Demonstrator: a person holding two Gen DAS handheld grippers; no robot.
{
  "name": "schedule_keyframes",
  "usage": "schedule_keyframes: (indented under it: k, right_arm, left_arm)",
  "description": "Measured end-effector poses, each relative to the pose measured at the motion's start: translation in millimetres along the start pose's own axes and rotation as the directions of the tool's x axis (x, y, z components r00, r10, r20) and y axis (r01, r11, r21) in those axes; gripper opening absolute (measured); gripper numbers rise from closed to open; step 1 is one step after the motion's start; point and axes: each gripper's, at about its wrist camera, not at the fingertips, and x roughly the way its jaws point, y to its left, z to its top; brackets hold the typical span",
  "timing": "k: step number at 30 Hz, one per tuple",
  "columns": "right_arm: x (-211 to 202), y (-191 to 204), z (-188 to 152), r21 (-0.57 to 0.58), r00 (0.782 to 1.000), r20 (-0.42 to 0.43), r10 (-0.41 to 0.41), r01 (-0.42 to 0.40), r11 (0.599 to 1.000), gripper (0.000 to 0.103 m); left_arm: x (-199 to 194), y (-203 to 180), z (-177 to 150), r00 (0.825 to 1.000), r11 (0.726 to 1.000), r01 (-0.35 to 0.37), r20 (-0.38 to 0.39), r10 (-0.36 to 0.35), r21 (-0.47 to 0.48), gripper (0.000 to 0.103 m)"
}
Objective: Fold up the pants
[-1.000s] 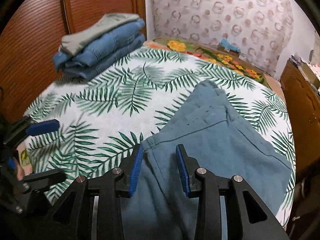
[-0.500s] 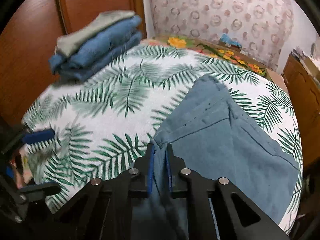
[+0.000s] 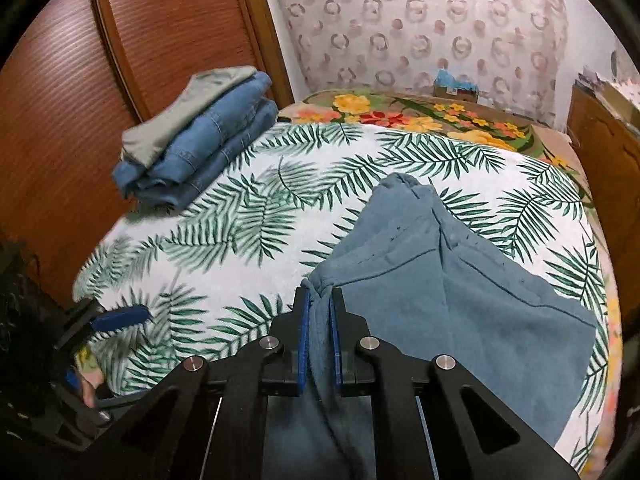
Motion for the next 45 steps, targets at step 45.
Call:
schedule_keyframes:
  k: [45]
  right_arm:
    - [-47,-123,-6,0.190,0.913,-0.066,-0.403,0.408,0.893,0.024]
  left_arm:
    - [1,-1,-1,1.000,1.000,0.007,-0.003,-0.007,0.002,0.079]
